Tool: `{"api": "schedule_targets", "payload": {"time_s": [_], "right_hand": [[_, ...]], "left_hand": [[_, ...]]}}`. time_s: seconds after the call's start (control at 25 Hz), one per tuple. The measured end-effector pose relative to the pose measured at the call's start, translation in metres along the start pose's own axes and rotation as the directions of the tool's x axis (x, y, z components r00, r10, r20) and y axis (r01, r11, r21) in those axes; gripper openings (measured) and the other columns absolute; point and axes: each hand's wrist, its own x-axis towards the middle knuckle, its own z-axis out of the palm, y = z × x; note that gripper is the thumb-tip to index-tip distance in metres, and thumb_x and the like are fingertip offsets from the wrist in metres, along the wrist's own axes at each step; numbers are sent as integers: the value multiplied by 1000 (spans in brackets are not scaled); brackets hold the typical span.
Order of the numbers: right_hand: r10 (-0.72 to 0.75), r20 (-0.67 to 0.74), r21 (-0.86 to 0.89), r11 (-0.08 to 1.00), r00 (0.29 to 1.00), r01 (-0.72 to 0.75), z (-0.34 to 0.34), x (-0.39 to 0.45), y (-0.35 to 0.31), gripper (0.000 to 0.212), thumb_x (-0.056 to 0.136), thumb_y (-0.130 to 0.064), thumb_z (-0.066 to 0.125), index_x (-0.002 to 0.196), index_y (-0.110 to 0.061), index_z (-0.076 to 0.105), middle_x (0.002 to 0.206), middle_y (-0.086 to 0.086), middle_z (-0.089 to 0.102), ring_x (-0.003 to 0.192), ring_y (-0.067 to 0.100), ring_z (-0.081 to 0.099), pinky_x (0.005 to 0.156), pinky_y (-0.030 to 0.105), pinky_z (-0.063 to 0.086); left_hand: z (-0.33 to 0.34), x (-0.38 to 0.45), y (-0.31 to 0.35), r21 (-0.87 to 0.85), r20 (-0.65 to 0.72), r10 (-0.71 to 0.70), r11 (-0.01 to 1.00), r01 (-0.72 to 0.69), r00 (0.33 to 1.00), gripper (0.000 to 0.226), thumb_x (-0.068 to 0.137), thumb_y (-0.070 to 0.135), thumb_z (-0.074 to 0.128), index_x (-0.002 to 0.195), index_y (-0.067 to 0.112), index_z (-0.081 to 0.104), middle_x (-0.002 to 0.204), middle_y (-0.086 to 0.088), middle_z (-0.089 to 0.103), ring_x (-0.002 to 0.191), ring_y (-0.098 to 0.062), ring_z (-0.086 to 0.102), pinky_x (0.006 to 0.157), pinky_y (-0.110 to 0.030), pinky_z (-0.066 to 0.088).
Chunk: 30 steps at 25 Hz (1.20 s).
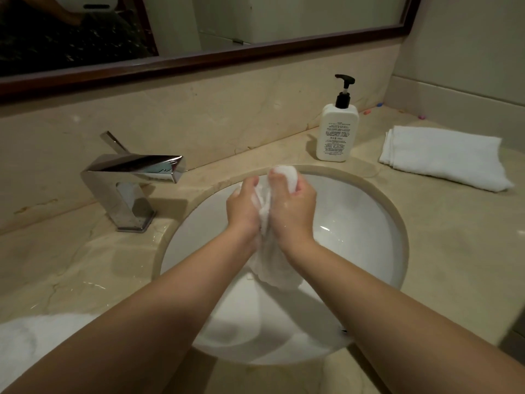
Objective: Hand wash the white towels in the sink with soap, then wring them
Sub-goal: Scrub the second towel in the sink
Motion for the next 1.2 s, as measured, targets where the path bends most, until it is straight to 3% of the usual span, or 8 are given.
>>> {"api": "schedule_targets", "payload": {"time_s": [0.08,0.24,0.36,0.56,0.72,0.88,1.04,1.2], "right_hand": [[12,79,-139,990,997,-1,5,-3,3,42,100,-38,57,61,-21,51,57,-7,54,57,12,53,57,31,42],[135,12,-282,951,991,-126,2,14,5,53,103,-49,45,60,-18,55,61,-1,59,67,22,59,65,36,43],[98,146,-363,931,984,-39,9,-5,11,51,102,-49,48,62,-19,57,66,2,64,71,23,62,63,35,42],[155,8,-343,928,988,-143,-4,22,12,59,99,-53,53,54,-16,47,54,0,53,58,20,51,60,33,37],[91,219,-475,880,971,25,2,-1,21,59,101,-54,47,63,-10,60,70,13,68,75,33,64,67,40,48],[140,79,-482,872,987,-85,-7,18,14,62,104,-51,43,53,-15,44,59,7,55,69,32,57,60,36,35],[119,182,-472,881,976,-19,-6,2,19,61,103,-50,44,51,-19,44,52,-1,49,58,23,51,55,35,29],[129,86,-461,884,988,-75,-9,14,16,63,103,-51,44,50,-17,39,52,0,45,55,22,46,58,34,29]], "left_hand": [[-5,5,0,-73,49,-90,993,94,995,40,94,54,62,92,15,71,80,-4,73,70,-21,71,69,-31,54],[3,5,-10,98,71,22,995,-29,997,64,90,70,56,91,10,75,85,-9,78,80,-24,75,74,-34,55],[-9,14,-13,-116,85,-96,988,106,992,55,87,70,61,68,19,67,70,-3,67,67,-20,67,69,-31,51],[6,4,-16,22,74,-93,996,91,993,72,86,79,51,93,12,75,83,-10,78,79,-27,76,75,-38,59],[-4,11,-17,-143,118,-194,967,210,974,59,96,70,46,74,17,61,61,-2,65,57,-17,66,55,-23,52],[5,11,-25,-30,59,-178,983,180,982,70,92,74,47,90,10,74,88,-11,77,80,-28,75,78,-39,60],[-2,17,-28,-128,104,-235,960,247,966,65,94,75,43,82,15,67,76,-4,67,70,-21,70,66,-30,52],[5,14,-28,-75,118,-200,975,209,973,69,95,72,43,86,12,74,75,-5,74,72,-22,73,71,-31,55]]}}
